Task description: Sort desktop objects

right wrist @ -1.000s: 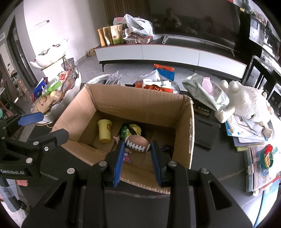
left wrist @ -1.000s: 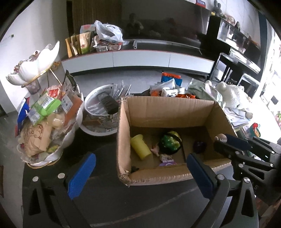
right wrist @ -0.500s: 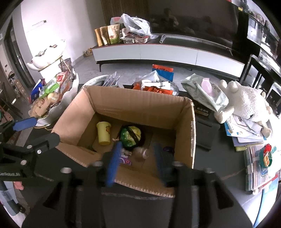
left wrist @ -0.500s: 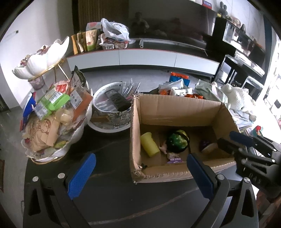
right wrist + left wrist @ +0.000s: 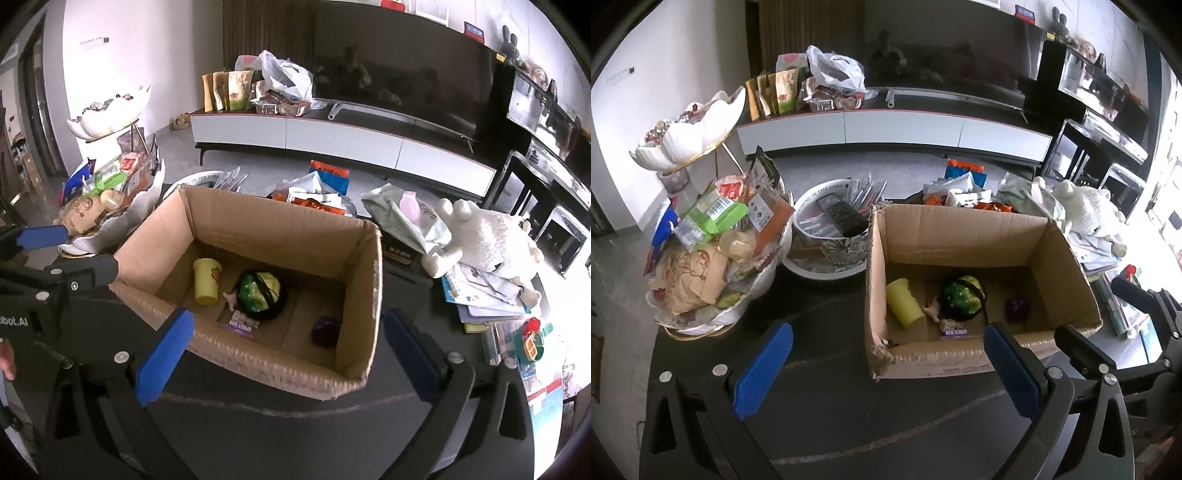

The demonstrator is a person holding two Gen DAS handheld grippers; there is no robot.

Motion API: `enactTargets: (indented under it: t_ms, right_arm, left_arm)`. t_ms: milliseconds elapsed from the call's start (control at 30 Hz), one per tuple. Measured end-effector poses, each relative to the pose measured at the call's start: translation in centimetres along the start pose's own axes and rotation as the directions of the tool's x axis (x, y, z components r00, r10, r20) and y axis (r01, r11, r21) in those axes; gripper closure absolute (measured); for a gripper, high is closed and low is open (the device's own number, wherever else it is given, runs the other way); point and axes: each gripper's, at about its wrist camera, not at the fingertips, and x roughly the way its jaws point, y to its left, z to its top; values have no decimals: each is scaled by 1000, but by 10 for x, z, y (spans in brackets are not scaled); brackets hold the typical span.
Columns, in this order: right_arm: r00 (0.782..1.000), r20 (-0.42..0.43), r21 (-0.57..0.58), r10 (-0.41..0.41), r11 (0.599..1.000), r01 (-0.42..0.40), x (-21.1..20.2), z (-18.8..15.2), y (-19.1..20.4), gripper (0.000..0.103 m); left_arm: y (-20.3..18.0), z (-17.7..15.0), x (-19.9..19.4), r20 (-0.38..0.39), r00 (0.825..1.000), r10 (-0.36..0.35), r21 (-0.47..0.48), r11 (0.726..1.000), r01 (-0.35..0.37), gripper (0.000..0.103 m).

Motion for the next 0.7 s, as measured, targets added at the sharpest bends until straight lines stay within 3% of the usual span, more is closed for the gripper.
enactTargets:
  t_ms: [533,700]
  right_arm:
    - [1000,9,16,10,1000,-10,-41,-34,6,1]
    - [1000,-6,28,16,999,-16,-51,-55,7,1]
  left_arm:
    - [-22,-39,-40,52,997,56,87,994,-60,1]
    - [-23,-57,-51,44,999,9,66,998,-12,1]
